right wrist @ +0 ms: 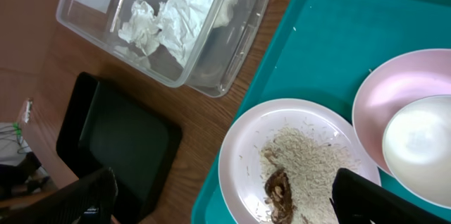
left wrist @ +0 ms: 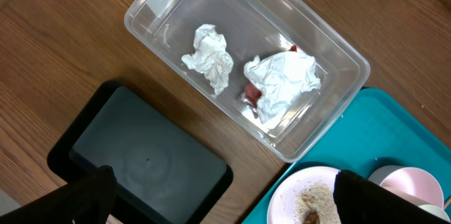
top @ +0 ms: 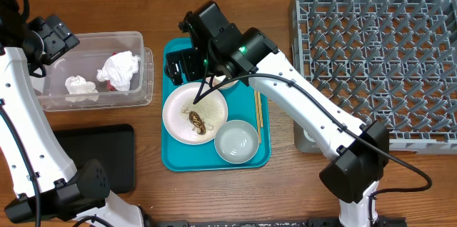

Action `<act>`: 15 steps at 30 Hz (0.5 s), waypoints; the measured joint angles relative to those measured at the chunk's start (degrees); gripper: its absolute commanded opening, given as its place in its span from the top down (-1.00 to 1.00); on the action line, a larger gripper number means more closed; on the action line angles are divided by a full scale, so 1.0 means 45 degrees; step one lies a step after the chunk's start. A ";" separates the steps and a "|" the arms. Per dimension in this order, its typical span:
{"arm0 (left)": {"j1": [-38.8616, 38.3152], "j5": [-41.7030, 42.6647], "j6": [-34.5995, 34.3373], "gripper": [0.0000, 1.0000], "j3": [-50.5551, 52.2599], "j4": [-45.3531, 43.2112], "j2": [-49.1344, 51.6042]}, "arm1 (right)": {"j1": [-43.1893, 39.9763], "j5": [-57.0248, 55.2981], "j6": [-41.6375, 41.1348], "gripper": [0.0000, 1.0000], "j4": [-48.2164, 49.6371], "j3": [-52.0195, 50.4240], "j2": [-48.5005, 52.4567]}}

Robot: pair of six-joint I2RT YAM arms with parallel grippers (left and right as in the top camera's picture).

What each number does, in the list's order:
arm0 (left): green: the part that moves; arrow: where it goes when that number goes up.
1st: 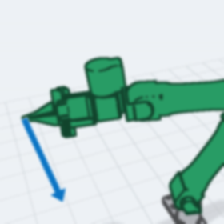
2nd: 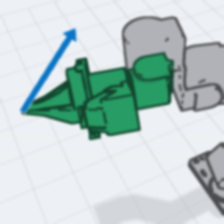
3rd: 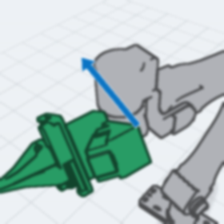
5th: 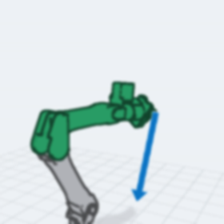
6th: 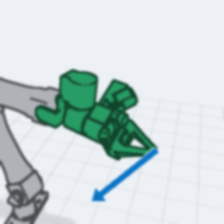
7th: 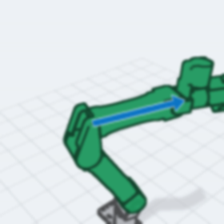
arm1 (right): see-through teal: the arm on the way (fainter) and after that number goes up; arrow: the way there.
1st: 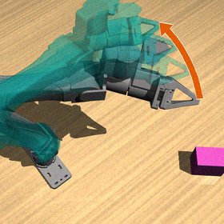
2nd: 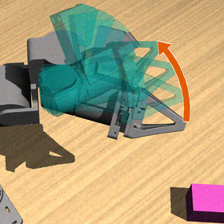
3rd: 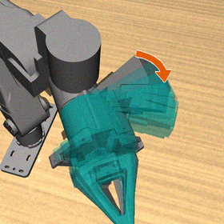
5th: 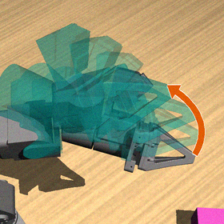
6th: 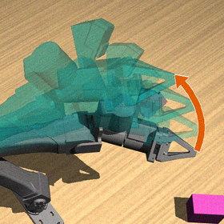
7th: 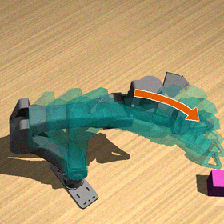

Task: Sort waste into correct bins and load items into the dishwasher
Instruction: 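Lower the right gripper toward the pink bowl and white cup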

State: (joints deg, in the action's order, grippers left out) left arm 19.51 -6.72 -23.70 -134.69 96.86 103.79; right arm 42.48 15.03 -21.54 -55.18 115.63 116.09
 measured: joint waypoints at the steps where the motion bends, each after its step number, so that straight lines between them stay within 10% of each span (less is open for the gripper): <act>1: 0.0000 -0.0005 0.0000 -1.00 0.0000 0.0000 0.0000 | -0.0005 -0.0015 -0.0073 -0.99 0.0029 0.0000 0.0000; 15: 0.0000 0.0000 0.0000 -1.00 0.0000 0.0000 0.0000 | -0.0005 -0.1472 -0.0267 -0.99 -0.0160 0.0000 0.0005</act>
State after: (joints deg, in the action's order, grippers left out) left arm 19.51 -6.72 -23.70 -134.69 96.86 103.79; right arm 42.46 8.40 -22.74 -55.90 115.63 116.11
